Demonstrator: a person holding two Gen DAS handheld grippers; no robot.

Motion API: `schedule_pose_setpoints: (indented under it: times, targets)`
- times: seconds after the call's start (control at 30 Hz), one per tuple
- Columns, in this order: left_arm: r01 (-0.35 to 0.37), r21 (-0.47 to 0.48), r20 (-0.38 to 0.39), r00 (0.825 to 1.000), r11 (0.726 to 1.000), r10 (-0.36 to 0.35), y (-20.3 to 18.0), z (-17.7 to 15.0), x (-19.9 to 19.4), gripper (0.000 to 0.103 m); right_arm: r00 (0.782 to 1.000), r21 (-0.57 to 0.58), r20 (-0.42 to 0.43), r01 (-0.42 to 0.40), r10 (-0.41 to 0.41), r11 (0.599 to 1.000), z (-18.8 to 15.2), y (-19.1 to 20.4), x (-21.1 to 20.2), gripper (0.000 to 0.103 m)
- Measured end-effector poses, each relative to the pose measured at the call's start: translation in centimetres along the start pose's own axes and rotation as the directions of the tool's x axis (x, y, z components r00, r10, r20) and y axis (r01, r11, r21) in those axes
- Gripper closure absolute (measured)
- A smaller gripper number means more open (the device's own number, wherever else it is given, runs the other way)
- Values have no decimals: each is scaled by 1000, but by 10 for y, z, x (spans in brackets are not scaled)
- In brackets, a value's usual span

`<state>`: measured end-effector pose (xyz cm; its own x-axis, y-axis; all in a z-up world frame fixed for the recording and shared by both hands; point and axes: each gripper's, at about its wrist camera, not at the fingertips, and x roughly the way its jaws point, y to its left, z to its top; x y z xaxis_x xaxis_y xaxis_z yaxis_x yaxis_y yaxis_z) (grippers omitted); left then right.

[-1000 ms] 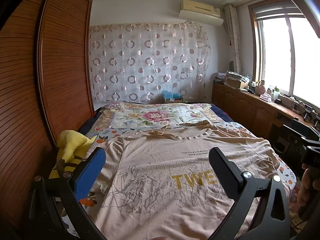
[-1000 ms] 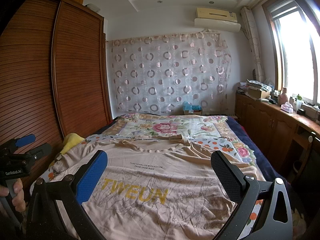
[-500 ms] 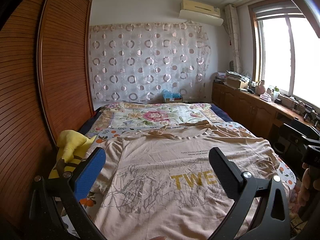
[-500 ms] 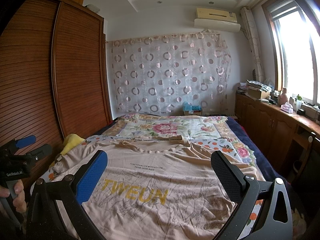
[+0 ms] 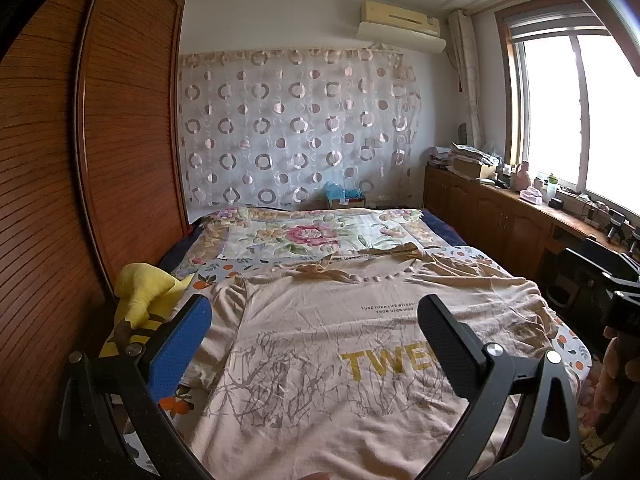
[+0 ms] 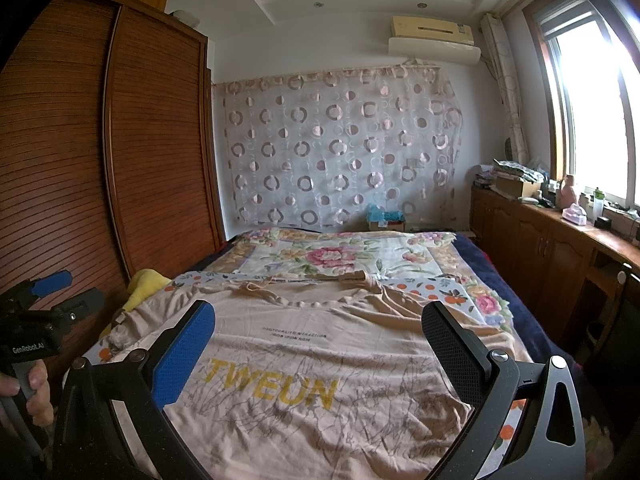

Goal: Fold small clothes

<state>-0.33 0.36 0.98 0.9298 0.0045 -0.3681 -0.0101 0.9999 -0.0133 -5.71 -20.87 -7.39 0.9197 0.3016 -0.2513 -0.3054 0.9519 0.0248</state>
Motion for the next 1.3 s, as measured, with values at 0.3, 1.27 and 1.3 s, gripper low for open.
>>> schedule_pose_setpoints:
  times: [0.3, 1.27, 1.3]
  targets:
    - [0, 1, 2, 1000, 1000, 0, 1, 4, -4, 0, 1000, -3, 4, -1, 1, 1000, -2, 1, 0, 0]
    - [7, -5, -18, 1000, 1000, -7, 4, 6, -10, 0, 1000, -7, -4, -22, 22, 1000, -7, 3, 8, 0]
    - [1, 1, -27, 1000, 1000, -1, 6, 2, -6, 0, 999, -11, -19, -30, 30, 999, -10, 3, 13, 0]
